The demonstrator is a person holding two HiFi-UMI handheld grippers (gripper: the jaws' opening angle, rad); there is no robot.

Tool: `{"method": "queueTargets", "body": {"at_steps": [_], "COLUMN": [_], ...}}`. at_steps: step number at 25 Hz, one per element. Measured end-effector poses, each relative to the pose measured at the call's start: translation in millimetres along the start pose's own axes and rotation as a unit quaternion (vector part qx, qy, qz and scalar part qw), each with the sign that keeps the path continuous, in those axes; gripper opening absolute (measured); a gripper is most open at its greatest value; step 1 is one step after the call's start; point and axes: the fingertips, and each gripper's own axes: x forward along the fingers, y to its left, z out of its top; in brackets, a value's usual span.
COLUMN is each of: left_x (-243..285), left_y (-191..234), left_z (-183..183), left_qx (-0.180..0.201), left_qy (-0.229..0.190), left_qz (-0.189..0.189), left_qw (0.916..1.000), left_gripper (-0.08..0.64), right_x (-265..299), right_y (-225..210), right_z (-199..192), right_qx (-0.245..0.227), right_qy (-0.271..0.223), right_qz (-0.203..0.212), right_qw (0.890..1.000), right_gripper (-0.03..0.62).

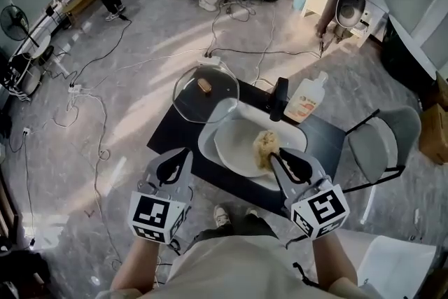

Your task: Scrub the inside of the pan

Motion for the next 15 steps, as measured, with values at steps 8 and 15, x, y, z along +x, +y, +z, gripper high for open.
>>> {"method": "queueTargets", "body": {"at_steps": [8, 15], "left_x": [29.4, 62.5], "left_y": [3.8, 9.5], "left_z": [1.5, -20.1], "left_qx": [-0.006, -0.026], "left_qy": [0.018, 0.059], "left_qz": [0.005, 0.022], "left_qw": [0.9998, 0.9977], "left_gripper": [0.002, 0.002], "right_x": [22.5, 51.4], "right_y": [-31.1, -56.5], "right_z": [-0.8, -16.3], "right_qx": [0.01, 0.02], "right_qy": [0.007, 0.026], "right_qz": [0.01, 0.034], "right_qw": [1.0, 0.999], "right_gripper": [0.055, 0.055]}}
